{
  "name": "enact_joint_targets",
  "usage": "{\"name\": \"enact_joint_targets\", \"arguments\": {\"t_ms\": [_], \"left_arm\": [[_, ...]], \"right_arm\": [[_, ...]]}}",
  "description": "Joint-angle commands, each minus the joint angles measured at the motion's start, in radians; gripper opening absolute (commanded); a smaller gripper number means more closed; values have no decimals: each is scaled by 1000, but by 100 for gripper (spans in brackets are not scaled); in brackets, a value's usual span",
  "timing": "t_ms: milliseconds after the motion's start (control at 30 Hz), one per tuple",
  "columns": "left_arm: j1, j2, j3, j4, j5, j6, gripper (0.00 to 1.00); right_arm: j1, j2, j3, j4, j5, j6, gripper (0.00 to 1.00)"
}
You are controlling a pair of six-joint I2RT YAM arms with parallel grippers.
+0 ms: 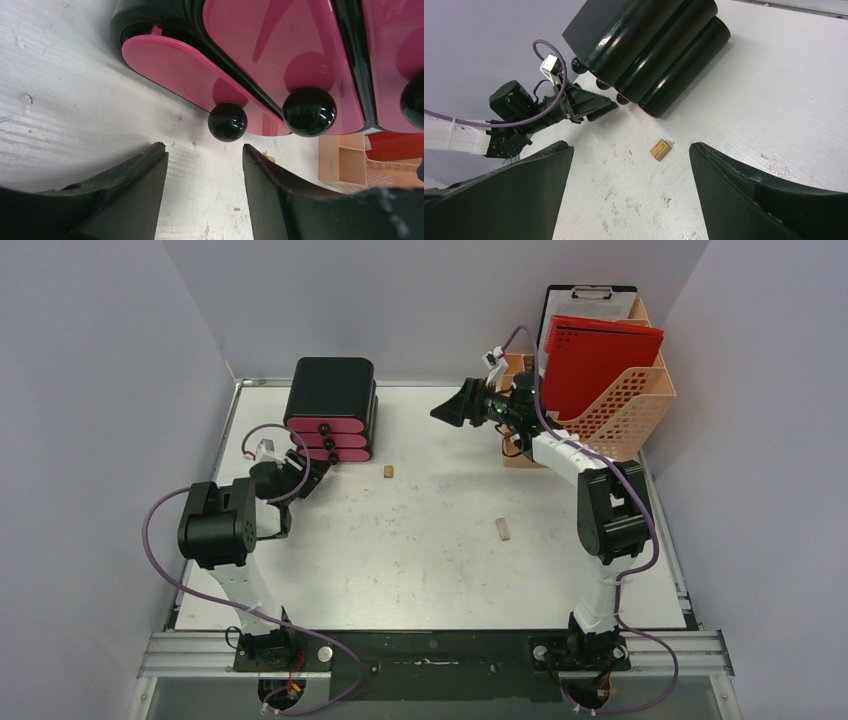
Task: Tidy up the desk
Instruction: Open the drawer in the storage box.
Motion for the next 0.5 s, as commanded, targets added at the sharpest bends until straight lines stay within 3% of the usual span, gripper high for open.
{"name": "enact_joint_targets", "arguments": {"t_ms": [0, 467], "left_arm": [[-11, 24, 30, 133, -56, -23, 54], [-60, 82, 29, 273, -109, -56, 57]], "right_arm": [[-8, -71, -14, 88, -21, 1, 90], [-12, -73, -14, 91, -24, 8, 90]]}}
